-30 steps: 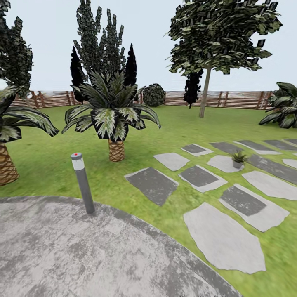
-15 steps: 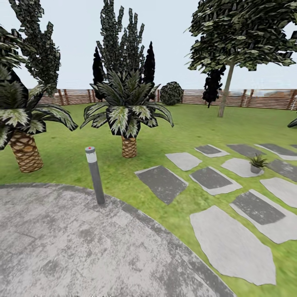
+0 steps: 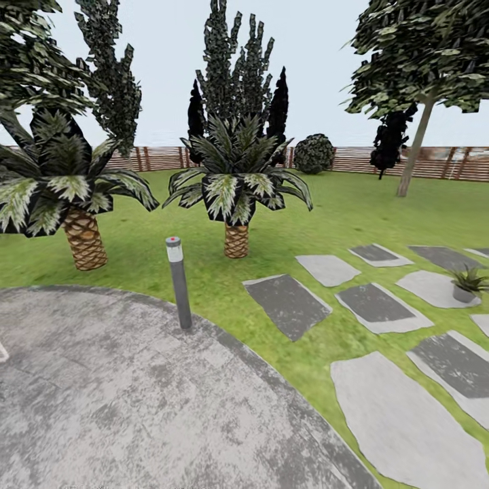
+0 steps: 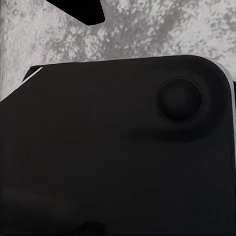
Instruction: Pick up the pesticide atomizer in the garden and spray insectifuge to fully cover both potted plants in the garden.
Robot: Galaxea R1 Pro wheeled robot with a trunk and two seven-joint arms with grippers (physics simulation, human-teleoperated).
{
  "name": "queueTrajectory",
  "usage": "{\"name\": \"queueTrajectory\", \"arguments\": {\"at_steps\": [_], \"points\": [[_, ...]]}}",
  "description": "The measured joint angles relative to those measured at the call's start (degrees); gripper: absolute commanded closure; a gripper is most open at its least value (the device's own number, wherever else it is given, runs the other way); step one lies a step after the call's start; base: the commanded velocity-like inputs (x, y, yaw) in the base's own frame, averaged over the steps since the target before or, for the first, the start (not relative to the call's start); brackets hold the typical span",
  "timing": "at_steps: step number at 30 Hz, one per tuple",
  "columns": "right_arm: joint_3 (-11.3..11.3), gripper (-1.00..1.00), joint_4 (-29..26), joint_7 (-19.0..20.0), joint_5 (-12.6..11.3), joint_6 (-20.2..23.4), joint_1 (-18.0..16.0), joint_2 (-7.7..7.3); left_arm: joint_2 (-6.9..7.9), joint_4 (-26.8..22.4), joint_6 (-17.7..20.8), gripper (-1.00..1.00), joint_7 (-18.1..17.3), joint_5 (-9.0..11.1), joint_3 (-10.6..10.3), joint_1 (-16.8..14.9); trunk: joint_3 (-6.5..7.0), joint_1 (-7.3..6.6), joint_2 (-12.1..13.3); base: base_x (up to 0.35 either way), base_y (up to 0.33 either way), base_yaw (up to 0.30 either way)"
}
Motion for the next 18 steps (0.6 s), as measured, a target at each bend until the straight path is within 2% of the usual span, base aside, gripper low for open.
{"name": "queueTrajectory", "arguments": {"at_steps": [18], "points": [[0.00, -1.00, 0.00, 0.00, 0.00, -0.04, 0.00, 0.00, 0.25, 0.00, -0.40, -1.00, -0.38, -0.10, -0.20, 0.00, 0.00, 0.00, 0.00, -0.002, -0.001, 0.285]]}}
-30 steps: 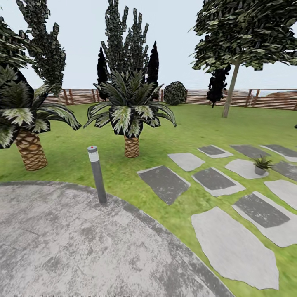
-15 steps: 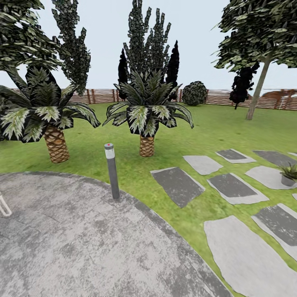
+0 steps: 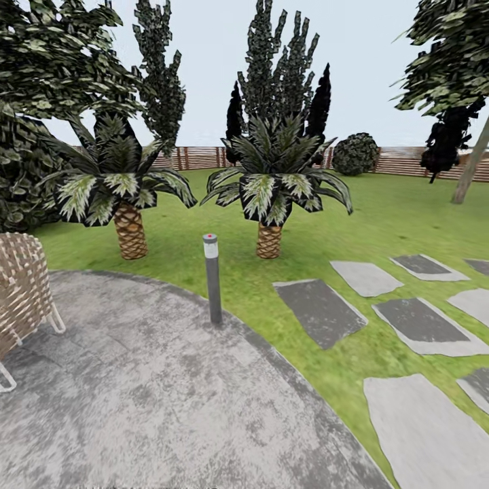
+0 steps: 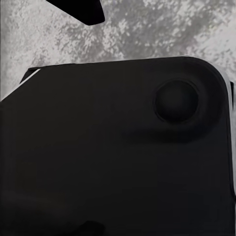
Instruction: Pick up the pesticide atomizer in the garden and spray insectifuge to fully cover both potted plants in the garden.
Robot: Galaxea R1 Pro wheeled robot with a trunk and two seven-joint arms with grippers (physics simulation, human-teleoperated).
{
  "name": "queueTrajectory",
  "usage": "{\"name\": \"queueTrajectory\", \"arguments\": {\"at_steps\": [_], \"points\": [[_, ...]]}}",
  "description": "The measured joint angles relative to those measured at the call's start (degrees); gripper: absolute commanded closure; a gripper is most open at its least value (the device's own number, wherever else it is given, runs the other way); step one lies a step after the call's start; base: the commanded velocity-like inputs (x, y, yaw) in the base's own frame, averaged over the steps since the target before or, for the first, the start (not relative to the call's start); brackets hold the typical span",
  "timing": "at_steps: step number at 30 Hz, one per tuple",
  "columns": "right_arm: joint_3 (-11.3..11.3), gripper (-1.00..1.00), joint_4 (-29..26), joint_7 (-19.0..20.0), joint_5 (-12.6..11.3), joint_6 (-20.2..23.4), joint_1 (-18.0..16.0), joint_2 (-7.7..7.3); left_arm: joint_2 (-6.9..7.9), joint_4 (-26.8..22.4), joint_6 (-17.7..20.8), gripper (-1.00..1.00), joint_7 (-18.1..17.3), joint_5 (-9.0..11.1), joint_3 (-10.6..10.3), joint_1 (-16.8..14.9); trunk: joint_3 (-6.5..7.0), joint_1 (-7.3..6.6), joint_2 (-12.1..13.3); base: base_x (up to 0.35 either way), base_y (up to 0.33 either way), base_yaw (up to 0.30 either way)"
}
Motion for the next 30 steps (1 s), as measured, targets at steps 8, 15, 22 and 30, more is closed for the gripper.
{"name": "queueTrajectory", "arguments": {"at_steps": [8, 15, 22, 30], "points": [[0.00, -1.00, 0.00, 0.00, 0.00, -0.06, 0.00, 0.00, -0.14, 0.00, 0.01, -1.00, 0.00, 0.06, 0.06, 0.00, 0.00, 0.03, 0.00, -0.229, -0.053, 0.285], [0.00, -1.00, -0.01, 0.00, 0.01, -0.08, 0.00, 0.00, -0.04, 0.00, 0.01, -1.00, 0.00, 0.07, 0.07, 0.00, 0.00, 0.01, 0.00, -0.228, -0.108, 0.285], [0.00, -1.00, 0.00, 0.00, 0.00, -0.05, 0.00, 0.00, 0.04, -0.02, -0.01, -1.00, 0.00, 0.07, 0.07, 0.00, 0.00, 0.00, 0.00, -0.019, -0.010, 0.285], [0.00, -1.00, -0.08, 0.00, 0.00, -0.18, 0.00, 0.00, 0.16, -2.26, -0.04, -1.00, 0.08, 0.14, 0.15, -0.37, 0.01, 0.00, 0.00, -0.001, 0.000, 0.285]]}}
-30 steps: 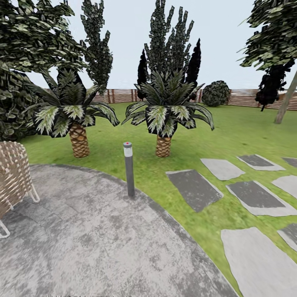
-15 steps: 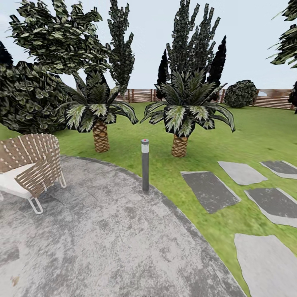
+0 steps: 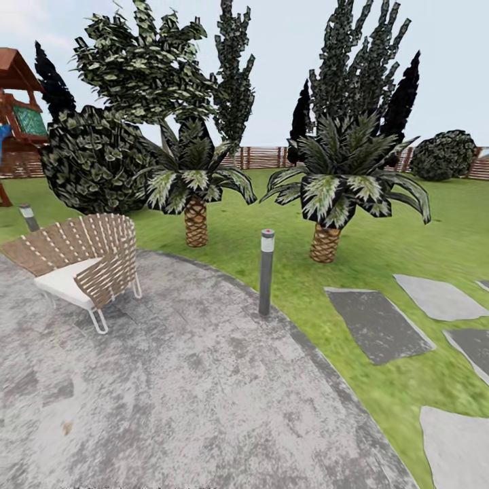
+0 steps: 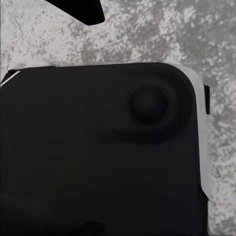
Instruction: Pick up the pesticide atomizer in the garden and spray insectifuge to fully cover both potted plants in the garden.
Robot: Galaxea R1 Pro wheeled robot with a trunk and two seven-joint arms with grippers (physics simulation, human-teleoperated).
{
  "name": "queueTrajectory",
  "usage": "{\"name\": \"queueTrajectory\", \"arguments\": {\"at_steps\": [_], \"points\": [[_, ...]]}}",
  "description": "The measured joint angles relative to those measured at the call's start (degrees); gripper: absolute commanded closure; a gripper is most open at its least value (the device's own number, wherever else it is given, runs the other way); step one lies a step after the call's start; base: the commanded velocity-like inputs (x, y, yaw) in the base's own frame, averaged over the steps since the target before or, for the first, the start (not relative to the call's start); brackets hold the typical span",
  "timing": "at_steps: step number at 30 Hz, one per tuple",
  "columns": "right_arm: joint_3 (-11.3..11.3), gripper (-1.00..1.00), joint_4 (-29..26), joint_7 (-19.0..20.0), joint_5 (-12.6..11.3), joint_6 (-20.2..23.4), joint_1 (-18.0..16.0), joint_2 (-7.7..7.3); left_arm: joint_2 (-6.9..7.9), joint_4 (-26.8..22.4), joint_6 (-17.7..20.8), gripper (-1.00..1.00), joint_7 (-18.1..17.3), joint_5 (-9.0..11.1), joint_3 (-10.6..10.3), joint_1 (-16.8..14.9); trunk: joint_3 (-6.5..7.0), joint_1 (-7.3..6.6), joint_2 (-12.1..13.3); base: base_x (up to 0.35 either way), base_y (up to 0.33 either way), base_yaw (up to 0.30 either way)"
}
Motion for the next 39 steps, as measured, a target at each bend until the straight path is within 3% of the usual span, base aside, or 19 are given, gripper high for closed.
{"name": "queueTrajectory", "arguments": {"at_steps": [7, 39], "points": [[0.02, -1.00, -1.48, -0.02, 0.00, -0.16, 0.00, -0.01, -0.34, -2.64, -0.08, -1.00, -0.07, 0.00, -0.01, -0.03, 0.00, 0.00, 0.00, 0.000, 0.000, 0.284], [0.04, -1.00, -1.86, -0.05, 0.00, -0.16, 0.00, 0.00, -0.31, -2.73, -0.09, -1.00, -0.08, 0.01, 0.07, 0.05, -0.23, 0.00, 0.00, 0.000, 0.000, 0.284]]}}
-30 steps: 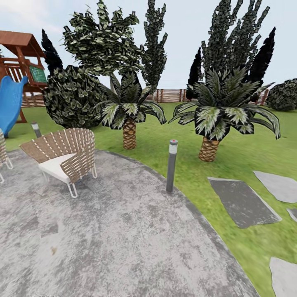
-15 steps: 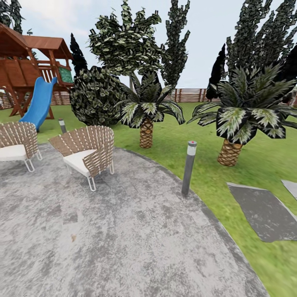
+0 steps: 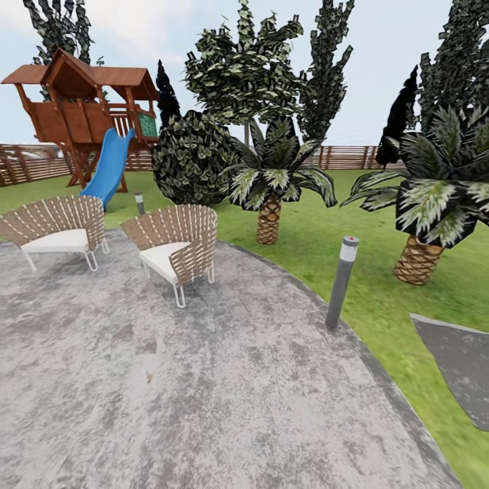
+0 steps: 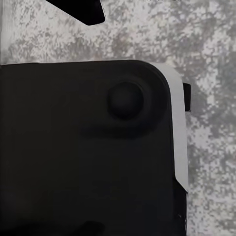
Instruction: Pick up the pesticide atomizer in the garden and spray insectifuge to fully cover both potted plants in the garden.
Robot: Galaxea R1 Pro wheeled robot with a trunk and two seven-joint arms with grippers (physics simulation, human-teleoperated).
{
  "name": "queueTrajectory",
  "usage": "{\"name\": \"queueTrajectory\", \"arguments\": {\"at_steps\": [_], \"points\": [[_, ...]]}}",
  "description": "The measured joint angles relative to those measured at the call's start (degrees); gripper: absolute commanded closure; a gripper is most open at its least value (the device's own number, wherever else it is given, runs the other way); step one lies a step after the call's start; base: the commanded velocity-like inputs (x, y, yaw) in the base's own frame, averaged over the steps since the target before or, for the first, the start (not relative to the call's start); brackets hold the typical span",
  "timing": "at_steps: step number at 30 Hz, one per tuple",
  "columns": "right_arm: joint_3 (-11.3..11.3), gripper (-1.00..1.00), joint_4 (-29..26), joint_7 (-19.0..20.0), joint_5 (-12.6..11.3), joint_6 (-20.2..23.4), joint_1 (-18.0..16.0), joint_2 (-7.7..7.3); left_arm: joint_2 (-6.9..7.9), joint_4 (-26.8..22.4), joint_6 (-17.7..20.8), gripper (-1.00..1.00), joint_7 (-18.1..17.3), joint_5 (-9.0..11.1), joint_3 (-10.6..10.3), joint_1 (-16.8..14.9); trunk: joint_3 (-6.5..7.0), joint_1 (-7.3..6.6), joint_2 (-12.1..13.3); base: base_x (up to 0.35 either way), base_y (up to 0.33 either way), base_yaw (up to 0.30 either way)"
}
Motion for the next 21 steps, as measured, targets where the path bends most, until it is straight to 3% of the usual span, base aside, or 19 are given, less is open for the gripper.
{"name": "queueTrajectory", "arguments": {"at_steps": [21], "points": [[0.04, -1.00, 0.00, 0.04, 0.00, 0.00, 0.00, 0.00, 0.09, 0.00, 0.00, -1.00, 0.00, 0.00, 0.07, 0.00, 0.00, 0.00, 0.00, 0.000, 0.000, 0.285]]}}
